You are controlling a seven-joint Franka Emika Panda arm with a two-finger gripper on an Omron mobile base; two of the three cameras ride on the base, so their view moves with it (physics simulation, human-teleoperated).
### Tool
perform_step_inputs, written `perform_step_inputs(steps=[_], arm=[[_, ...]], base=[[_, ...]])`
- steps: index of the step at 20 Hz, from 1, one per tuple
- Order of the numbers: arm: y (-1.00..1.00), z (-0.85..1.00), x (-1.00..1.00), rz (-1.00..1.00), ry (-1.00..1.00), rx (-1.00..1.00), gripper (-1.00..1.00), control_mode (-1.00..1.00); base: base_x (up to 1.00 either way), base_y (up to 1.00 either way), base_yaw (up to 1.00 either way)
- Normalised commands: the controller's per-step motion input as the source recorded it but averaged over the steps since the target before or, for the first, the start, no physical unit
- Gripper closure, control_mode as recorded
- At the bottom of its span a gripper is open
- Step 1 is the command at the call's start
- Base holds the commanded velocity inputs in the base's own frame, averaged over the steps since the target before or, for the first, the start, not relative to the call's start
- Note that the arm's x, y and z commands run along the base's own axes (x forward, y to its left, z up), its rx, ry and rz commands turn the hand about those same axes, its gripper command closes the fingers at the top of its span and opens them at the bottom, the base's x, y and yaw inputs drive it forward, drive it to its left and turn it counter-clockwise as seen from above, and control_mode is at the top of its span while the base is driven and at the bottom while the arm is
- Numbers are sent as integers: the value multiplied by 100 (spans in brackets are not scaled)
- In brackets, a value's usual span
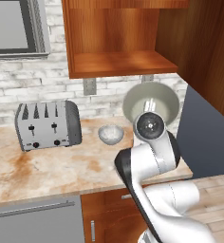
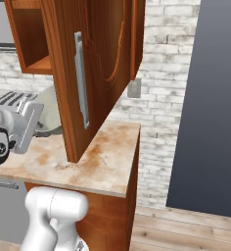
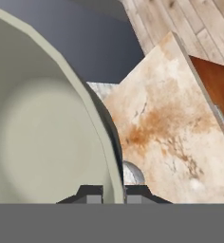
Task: Pick up the bowls on the counter and stack them on top of one another in the open cabinet. Place the smaller bowl on top of the larger bowl.
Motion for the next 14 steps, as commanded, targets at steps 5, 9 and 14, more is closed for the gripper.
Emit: perform_step_inputs(steps=[5,9,14], arm=[[2,39,-12,0,-12,3,100,-100],[-1,22,13,0,-4,3,100,-100],[1,19,29,0,-1,0,100,-100]], base=[[0,0,0],[0,0,0],[0,0,0]])
